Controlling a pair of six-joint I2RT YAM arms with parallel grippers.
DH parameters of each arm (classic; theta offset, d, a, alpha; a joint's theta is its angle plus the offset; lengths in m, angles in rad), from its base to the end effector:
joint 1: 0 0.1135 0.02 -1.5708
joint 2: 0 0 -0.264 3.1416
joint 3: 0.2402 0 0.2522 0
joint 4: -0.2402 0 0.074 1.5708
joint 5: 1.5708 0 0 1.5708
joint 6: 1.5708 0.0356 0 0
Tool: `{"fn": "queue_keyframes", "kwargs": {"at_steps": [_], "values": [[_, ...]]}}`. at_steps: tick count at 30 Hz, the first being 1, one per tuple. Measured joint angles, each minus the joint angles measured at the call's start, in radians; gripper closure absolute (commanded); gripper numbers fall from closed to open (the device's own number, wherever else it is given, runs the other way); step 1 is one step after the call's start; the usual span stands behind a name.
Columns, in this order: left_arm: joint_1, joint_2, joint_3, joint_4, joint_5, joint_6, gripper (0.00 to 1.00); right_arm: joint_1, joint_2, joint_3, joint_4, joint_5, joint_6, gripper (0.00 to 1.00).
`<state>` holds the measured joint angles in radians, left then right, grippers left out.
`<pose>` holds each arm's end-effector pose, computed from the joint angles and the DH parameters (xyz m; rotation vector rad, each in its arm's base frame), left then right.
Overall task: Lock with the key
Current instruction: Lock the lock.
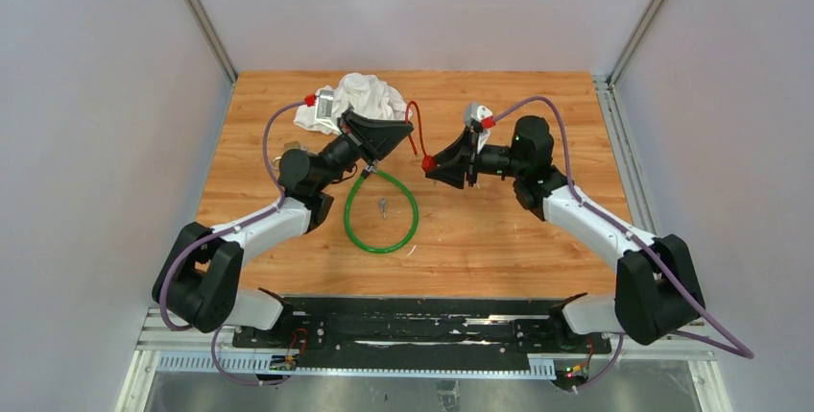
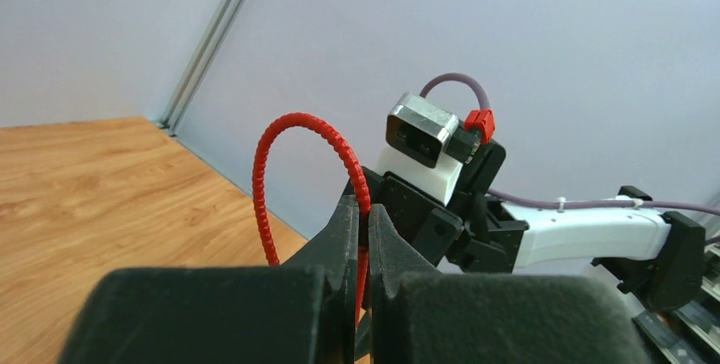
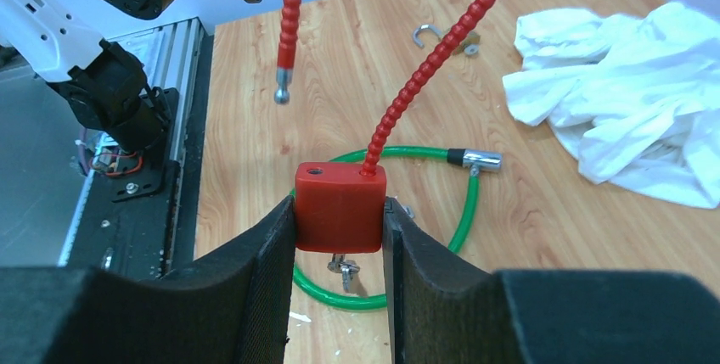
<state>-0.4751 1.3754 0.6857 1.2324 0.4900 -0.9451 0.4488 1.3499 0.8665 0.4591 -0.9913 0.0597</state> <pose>0.2468 -0.1458 0.3173 0.2221 1.2080 -1.5094 0.2577 0.1572 0.3081 -1.0783 1.3332 1.1658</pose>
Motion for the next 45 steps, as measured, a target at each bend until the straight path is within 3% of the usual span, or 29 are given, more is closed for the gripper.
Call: {"fn": "queue_keyframes", "kwargs": {"at_steps": [8, 14, 27, 45], "values": [[-0.045, 0.002, -0.026, 0.079, 0.011, 0.005, 1.00, -0.048, -0.031, -0.161, 0.335, -0.055, -0.003, 0.99], [-0.092, 0.031, -0.026, 0.174, 0.027, 0.061, 1.00, -0.048, -0.032, -0.205, 0.478, -0.077, 0.000, 0.99], [-0.107, 0.074, -0.026, 0.252, 0.060, 0.193, 1.00, -0.048, -0.031, -0.227, 0.623, -0.091, 0.092, 0.99], [-0.112, 0.095, -0.026, 0.275, 0.063, 0.224, 1.00, -0.048, -0.015, -0.232, 0.674, -0.085, 0.183, 0.99]]}}
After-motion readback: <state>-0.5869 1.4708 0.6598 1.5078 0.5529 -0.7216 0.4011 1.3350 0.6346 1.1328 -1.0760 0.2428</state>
